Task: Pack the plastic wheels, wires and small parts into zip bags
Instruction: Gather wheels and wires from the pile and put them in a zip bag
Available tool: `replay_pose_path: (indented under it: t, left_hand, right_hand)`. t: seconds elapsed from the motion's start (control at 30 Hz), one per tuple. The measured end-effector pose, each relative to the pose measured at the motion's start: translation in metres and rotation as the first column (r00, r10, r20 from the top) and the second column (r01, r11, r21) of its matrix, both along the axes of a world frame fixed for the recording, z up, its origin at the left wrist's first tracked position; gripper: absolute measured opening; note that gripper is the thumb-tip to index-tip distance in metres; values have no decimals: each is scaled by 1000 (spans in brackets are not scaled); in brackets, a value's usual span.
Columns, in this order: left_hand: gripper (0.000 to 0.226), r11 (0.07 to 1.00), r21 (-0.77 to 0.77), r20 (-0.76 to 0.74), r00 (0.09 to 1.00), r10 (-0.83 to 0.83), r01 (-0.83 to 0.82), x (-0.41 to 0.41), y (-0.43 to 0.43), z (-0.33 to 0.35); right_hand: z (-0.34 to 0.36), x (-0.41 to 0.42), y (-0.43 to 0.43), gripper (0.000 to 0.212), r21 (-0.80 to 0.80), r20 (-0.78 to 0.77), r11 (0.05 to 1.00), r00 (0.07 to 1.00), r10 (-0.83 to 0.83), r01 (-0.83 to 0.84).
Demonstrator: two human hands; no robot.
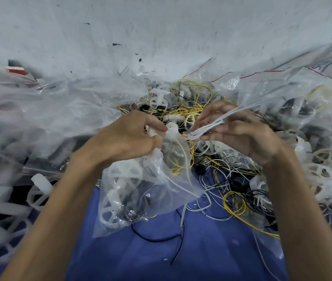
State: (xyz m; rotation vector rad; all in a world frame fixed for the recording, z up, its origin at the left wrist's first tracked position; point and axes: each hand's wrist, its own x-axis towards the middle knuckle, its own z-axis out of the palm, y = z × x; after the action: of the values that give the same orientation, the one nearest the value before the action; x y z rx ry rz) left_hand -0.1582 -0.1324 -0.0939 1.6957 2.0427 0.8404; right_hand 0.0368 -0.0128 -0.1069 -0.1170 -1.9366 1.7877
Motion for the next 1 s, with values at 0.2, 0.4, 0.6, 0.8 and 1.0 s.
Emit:
replay_pose_path:
  t: [0.2, 0.4, 0.6, 0.8, 1.0]
  left_hand:
    - [29, 966, 186, 92, 982, 166, -180, -4, 6, 1]
    - [31, 923, 313, 390, 916, 91, -225, -4, 0, 5]
    - [35, 942, 319, 434, 899, -52, -100, 7, -1, 4]
    - [31, 941, 331, 434, 897, -82, -75, 9, -3, 5]
    - [32, 936, 350, 380, 909, -173, 32, 15, -4, 6]
  right_hand:
    - [-5, -21, -14, 23, 146, 165, 989, 985, -39, 15]
    - [-8, -29, -15, 7, 444, 329, 882, 888, -322, 155]
    - [-14, -27, -10, 55, 582, 358, 799, 834, -420, 153]
    - [-17, -24, -3, 27, 451, 412, 873, 824, -390, 188]
    - [-13, -34, -14, 26, 437, 344, 898, 914, -216, 48]
